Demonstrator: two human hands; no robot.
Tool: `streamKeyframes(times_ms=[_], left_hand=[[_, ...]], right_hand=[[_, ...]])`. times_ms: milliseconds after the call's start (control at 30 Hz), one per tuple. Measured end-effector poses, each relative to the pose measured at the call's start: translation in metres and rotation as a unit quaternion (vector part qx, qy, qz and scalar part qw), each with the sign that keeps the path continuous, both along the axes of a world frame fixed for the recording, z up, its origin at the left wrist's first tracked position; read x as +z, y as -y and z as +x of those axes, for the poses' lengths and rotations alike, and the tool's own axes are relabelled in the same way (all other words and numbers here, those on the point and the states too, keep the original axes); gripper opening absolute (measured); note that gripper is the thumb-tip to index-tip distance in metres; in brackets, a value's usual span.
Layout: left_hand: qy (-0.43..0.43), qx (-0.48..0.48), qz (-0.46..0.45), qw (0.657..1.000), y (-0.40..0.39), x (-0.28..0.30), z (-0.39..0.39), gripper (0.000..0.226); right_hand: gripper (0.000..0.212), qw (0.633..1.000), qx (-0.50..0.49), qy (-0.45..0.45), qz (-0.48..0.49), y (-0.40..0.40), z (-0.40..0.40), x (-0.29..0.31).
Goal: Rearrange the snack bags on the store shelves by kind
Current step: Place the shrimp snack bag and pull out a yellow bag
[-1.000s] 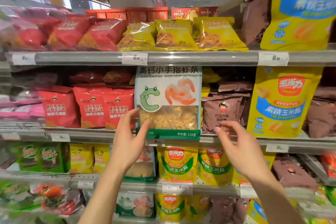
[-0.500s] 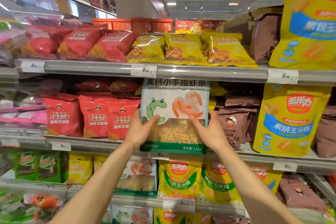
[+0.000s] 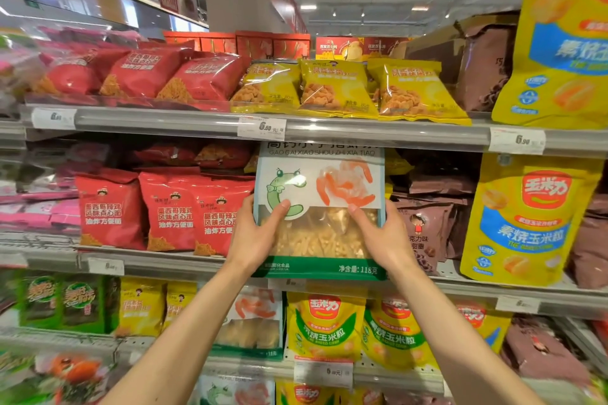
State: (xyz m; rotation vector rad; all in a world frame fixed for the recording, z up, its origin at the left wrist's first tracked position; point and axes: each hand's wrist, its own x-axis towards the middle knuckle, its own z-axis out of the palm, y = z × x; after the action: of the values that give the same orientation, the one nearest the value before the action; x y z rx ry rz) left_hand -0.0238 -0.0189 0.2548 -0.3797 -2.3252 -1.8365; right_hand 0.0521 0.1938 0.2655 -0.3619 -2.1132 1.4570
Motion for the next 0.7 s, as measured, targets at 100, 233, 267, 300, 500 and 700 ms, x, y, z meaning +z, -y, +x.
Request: streamKeyframes(times_ms=[100,233,267,300,500,700], left_hand=[[0.004,0.002,0.007,1.000,0.001,-0.001,0.004,0.069],[0.001,0.009,0.023,1.000,0.004,0.002,0.012,0.077],[0.001,0.011,0.025,1.000,0.006,0.004,0.015,0.079],[0.000,0.011,0.025,1.000,0.007,0.005,0.018,0.080],[-0.007,-0.008,0.022,1.000,0.017,0.002,0.041,0.058],[0.026,0.019,0.016,0.999,0.027,-0.026,0.071,0.087]], right_hand=[[0.047,1.000,0.009,-0.002,0.000,0.000,0.005,0.001],[0.041,1.000,0.015,-0.009,0.008,-0.001,0.014,0.005],[0.042,1.000,0.016,-0.007,0.007,-0.002,0.016,0.005],[0.040,1.000,0.017,-0.005,0.004,-0.002,0.019,0.005],[0.045,1.000,0.016,-0.003,-0.007,0.002,0.041,-0.005],[0.048,0.998,0.049,0.019,-0.022,0.005,0.068,-0.039]])
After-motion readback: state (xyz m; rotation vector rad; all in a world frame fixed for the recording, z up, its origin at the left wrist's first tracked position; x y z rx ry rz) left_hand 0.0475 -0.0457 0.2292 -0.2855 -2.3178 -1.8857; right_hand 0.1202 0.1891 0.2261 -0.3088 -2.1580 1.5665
